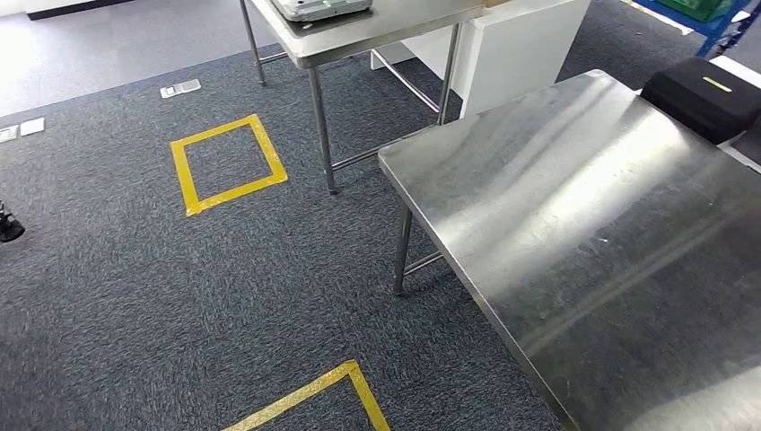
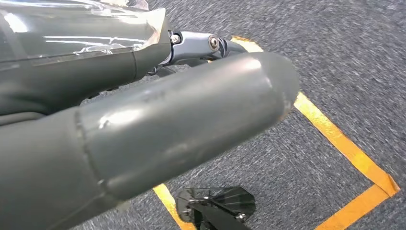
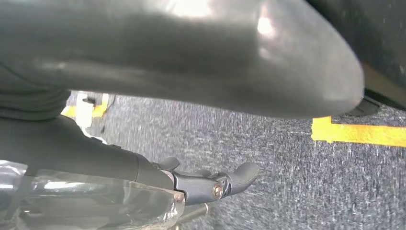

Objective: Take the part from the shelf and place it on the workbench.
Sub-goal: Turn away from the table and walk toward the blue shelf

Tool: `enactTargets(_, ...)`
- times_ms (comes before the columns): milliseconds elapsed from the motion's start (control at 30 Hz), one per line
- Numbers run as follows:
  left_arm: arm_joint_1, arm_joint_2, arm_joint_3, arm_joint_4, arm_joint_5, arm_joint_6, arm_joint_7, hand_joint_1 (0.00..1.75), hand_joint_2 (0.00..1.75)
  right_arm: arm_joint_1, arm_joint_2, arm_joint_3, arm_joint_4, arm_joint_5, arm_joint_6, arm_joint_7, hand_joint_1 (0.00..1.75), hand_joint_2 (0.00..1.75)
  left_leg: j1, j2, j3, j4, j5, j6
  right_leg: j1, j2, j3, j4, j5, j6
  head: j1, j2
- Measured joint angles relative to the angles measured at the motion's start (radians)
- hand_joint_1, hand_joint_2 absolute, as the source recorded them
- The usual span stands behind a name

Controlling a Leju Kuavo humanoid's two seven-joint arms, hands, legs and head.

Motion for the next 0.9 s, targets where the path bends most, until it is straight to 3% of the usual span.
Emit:
enactTargets(33,0.002,0.0,0.003,0.0,0.003,0.001,0.0,0.0,0.0,0.001,0.0,0.006,0.0,0.0,0.0,0.0,0.0,0.0,0.004,0.004,-0.014,0.027,-0.003,-0.004,0.001,-0.012,0.0,0.0,-0.001,-0.001,0.0,0.0)
enactTargets(67,0.004,0.001,0.006,0.0,0.006,0.003,0.0,0.0,0.0,0.001,0.001,0.011,0.0,0.0,0.0,0.0,0.0,0.0,0.008,0.008,-0.008,0.016,0.012,-0.008,0.0,-0.022,0.0,0.001,-0.002,0.0,0.0,0.0)
enactTargets(133,0.006,0.002,0.011,0.0,0.01,0.007,0.0,0.0,0.0,0.001,0.003,0.021,0.001,0.0,0.0,0.0,0.0,0.0,0.016,0.021,0.038,-0.074,0.064,-0.013,-0.002,-0.036,0.002,0.001,-0.005,0.003,0.0,0.0)
enactTargets(167,0.006,0.002,0.013,0.0,0.011,0.009,0.0,0.0,0.0,0.001,0.004,0.026,0.001,0.0,0.0,0.0,0.0,0.0,0.019,0.038,0.073,-0.135,0.088,-0.016,-0.001,-0.042,0.004,0.003,-0.009,0.008,0.0,0.0)
enactTargets(267,0.003,0.0,0.019,0.0,0.012,0.01,0.0,0.0,0.0,0.0,0.005,0.04,0.001,0.0,-0.002,0.0,0.0,0.0,0.016,0.073,0.127,-0.235,0.112,-0.006,0.011,-0.059,0.002,0.01,-0.022,0.026,0.002,0.0)
enactTargets(333,0.002,-0.001,0.023,0.0,0.013,0.011,0.0,0.0,0.0,-0.001,0.006,0.046,0.002,0.0,-0.002,0.0,0.0,0.0,0.007,0.055,0.125,-0.238,0.111,0.011,0.015,-0.074,0.01,0.009,-0.026,0.038,0.007,0.0)
enactTargets(400,0.003,0.0,0.024,0.0,0.013,0.011,0.001,0.0,0.0,-0.002,0.007,0.05,0.002,0.0,-0.002,0.0,0.0,0.0,0.003,0.037,0.125,-0.243,0.118,0.029,0.01,-0.057,0.007,0.031,-0.044,0.046,0.007,0.0)
enactTargets(467,0.003,0.0,0.026,0.0,0.014,0.012,0.001,0.0,0.0,-0.001,0.009,0.054,0.003,0.0,-0.002,0.0,0.0,0.0,0.003,0.019,0.124,-0.247,0.125,0.044,0.002,-0.011,-0.037,0.125,-0.095,0.042,0.008,0.0)
enactTargets(533,0.002,0.001,0.028,0.0,0.014,0.012,0.001,0.0,0.0,0.002,0.009,0.057,0.003,0.0,-0.002,0.0,0.0,0.0,0.0,-0.005,0.119,-0.247,0.127,0.049,0.001,0.015,-0.106,0.268,-0.152,0.038,0.009,0.0)
enactTargets(567,0.003,0.001,0.029,0.0,0.014,0.012,0.001,0.0,0.0,0.004,0.009,0.057,0.004,0.0,-0.002,0.0,0.0,0.0,-0.002,-0.018,0.119,-0.247,0.128,0.05,0.001,0.019,-0.129,0.309,-0.162,0.04,0.009,0.0)
enactTargets(600,0.004,0.001,0.03,0.0,0.014,0.012,0.001,0.0,0.0,0.005,0.009,0.058,0.004,0.0,-0.002,0.0,0.0,0.0,-0.003,-0.032,0.119,-0.247,0.128,0.05,0.002,0.022,-0.134,0.314,-0.156,0.046,0.009,0.0)
enactTargets(667,0.006,0.001,0.031,0.0,0.014,0.012,0.001,0.0,0.0,0.005,0.008,0.06,0.004,0.0,-0.002,0.0,0.0,0.0,-0.004,-0.057,0.121,-0.247,0.129,0.049,0.001,0.037,-0.087,0.203,-0.099,0.059,0.009,0.0)
enactTargets(733,0.005,0.0,0.033,0.0,0.014,0.013,0.002,0.0,0.0,0.005,0.009,0.063,0.004,0.0,-0.002,0.0,0.0,0.0,-0.007,-0.079,0.121,-0.245,0.129,0.044,0.001,0.07,-0.034,0.072,-0.043,0.06,0.009,0.0)
enactTargets(800,0.005,-0.002,0.035,0.0,0.015,0.015,0.006,0.0,0.0,0.004,0.01,0.067,0.004,0.0,-0.002,0.002,0.0,0.0,-0.009,-0.096,0.119,-0.244,0.131,0.035,0.006,0.081,-0.017,0.028,-0.025,0.048,0.008,0.0)
enactTargets(867,0.009,-0.002,0.037,0.001,0.016,0.016,0.009,0.0,0.0,0.001,0.012,0.072,0.004,0.0,-0.003,0.005,0.0,0.0,-0.006,-0.105,0.115,-0.244,0.133,0.024,0.004,0.064,-0.012,0.024,-0.018,0.032,0.007,0.0)
enactTargets(900,0.01,-0.002,0.038,0.002,0.016,0.016,0.01,0.0,0.0,0.0,0.015,0.074,0.004,0.0,-0.004,0.006,0.0,0.0,-0.006,-0.092,0.107,-0.232,0.123,0.019,0.001,0.055,-0.009,0.021,-0.014,0.023,0.006,0.0)
